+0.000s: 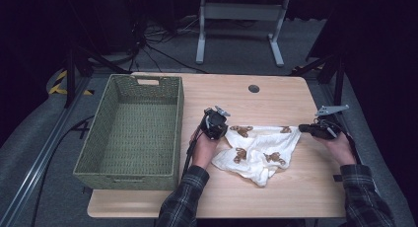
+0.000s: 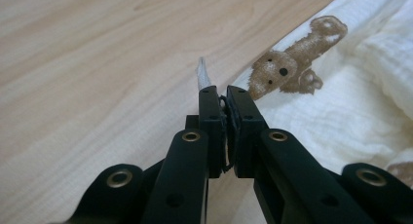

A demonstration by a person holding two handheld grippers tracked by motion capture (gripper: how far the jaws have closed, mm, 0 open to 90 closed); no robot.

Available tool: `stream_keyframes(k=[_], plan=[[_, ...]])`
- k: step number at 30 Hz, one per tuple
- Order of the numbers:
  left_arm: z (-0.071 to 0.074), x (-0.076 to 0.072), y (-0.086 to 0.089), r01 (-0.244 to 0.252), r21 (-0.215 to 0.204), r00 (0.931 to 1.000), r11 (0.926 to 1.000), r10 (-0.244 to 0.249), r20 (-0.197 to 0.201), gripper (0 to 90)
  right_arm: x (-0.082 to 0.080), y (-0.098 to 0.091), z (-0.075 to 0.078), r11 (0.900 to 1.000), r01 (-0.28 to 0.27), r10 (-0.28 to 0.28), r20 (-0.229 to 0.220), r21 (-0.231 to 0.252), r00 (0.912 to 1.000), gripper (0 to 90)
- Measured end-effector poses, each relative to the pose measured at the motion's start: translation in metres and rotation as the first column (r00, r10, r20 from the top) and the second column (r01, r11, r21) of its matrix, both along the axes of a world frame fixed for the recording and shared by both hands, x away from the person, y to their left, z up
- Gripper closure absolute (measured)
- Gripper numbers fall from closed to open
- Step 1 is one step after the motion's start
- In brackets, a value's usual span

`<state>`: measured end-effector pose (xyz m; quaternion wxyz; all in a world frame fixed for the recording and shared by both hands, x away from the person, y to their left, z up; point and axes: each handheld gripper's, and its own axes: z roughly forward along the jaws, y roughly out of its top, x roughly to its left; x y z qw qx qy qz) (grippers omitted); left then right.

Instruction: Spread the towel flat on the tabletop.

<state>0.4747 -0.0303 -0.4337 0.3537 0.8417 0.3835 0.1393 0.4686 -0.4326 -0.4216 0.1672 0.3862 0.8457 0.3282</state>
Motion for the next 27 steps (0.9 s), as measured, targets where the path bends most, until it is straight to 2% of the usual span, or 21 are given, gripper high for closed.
stream_keyframes(k=[1, 2, 4, 5, 6, 8, 11, 12, 13, 16, 18, 19, 20, 21, 22, 25, 27], plan=[[0.000, 0.000, 0.000, 0.000, 0.000, 1.0000, 1.0000, 0.000, 0.000, 86.0, 0.000, 0.000, 0.000, 1.0000, 0.000, 0.000, 0.000, 0.000, 1.0000, 88.3], [0.003, 0.005, -0.002, -0.011, 0.020, 0.9996, 0.9997, 0.010, 0.026, 86.0, 0.003, 0.001, 0.001, 1.0000, -0.001, 0.001, 0.010, -0.005, 0.9999, 88.4], [0.005, 0.007, -0.003, -0.025, 0.023, 0.9990, 0.9994, 0.024, 0.037, 86.0, 0.006, 0.002, 0.001, 1.0000, -0.002, 0.002, 0.015, -0.007, 0.9999, 88.4], [0.006, 0.009, -0.003, -0.029, 0.040, 0.9985, 0.9988, 0.027, 0.047, 86.0, 0.006, 0.002, 0.001, 1.0000, -0.002, 0.002, 0.015, -0.007, 0.9999, 88.4], [0.005, 0.015, -0.005, -0.052, 0.042, 0.9975, 0.9978, 0.049, 0.051, 86.0, 0.010, 0.004, -0.002, 0.9999, 0.001, -0.001, 0.014, -0.010, 0.9999, 88.5], [0.004, 0.021, -0.006, -0.060, 0.067, 0.9968, 0.9959, 0.056, 0.056, 86.1, 0.016, 0.004, -0.006, 0.9999, 0.010, -0.009, 0.008, -0.007, 0.9999, 88.5], [0.000, 0.030, -0.006, -0.078, 0.080, 0.9955, 0.9937, 0.074, 0.059, 86.1, 0.023, 0.007, -0.012, 0.9998, 0.018, -0.018, 0.005, -0.002, 0.9998, 88.5], [-0.002, 0.032, -0.007, -0.087, 0.089, 0.9951, 0.9923, 0.082, 0.055, 86.1, 0.025, 0.007, -0.013, 0.9998, 0.021, -0.021, 0.004, -0.001, 0.9998, 88.4], [-0.005, 0.034, -0.007, -0.089, 0.078, 0.9954, 0.9929, 0.086, 0.042, 86.1, 0.027, 0.008, -0.015, 0.9997, 0.023, -0.023, 0.000, 0.005, 0.9997, 88.4], [-0.009, 0.037, -0.008, -0.089, 0.090, 0.9956, 0.9920, 0.086, 0.037, 85.4, 0.031, 0.009, -0.020, 0.9996, 0.029, -0.029, -0.009, -0.002, 0.9995, 87.2], [-0.009, 0.036, -0.008, -0.081, 0.077, 0.9966, 0.9938, 0.079, 0.025, 80.9, 0.030, 0.010, -0.020, 0.9995, 0.031, -0.031, -0.002, -0.009, 0.9995, 76.6], [-0.008, 0.033, -0.008, -0.085, 0.058, 0.9959, 0.9947, 0.082, 0.039, 78.7, 0.029, 0.009, -0.019, 0.9995, 0.029, -0.029, 0.001, -0.011, 0.9996, 76.2], [-0.008, 0.033, -0.008, -0.085, 0.058, 0.9959, 0.9947, 0.082, 0.039, 77.4, 0.027, 0.010, -0.017, 0.9997, 0.023, -0.023, -0.006, 0.003, 0.9997, 74.7], [-0.007, 0.031, -0.008, -0.080, 0.053, 0.9964, 0.9954, 0.078, 0.031, 77.4, 0.027, 0.010, -0.017, 0.9997, 0.023, -0.023, -0.006, 0.003, 0.9997, 74.7], [-0.004, 0.026, -0.007, -0.069, 0.035, 0.9974, 0.9970, 0.068, 0.026, 71.9, 0.022, 0.010, -0.013, 0.9998, 0.021, -0.021, 0.010, 0.002, 0.9997, 70.9], [-0.003, 0.020, -0.004, -0.054, 0.024, 0.9984, 0.9982, 0.054, 0.016, 70.2, 0.017, 0.011, -0.011, 0.9997, 0.019, -0.019, 0.012, 0.012, 0.9997, 69.6], [-0.002, 0.014, -0.002, -0.036, 0.002, 0.9993, 0.9993, 0.036, 0.000, 67.1, 0.006, 0.011, -0.006, 0.9990, 0.009, -0.010, 0.019, 0.043, 0.9998, 68.5]])
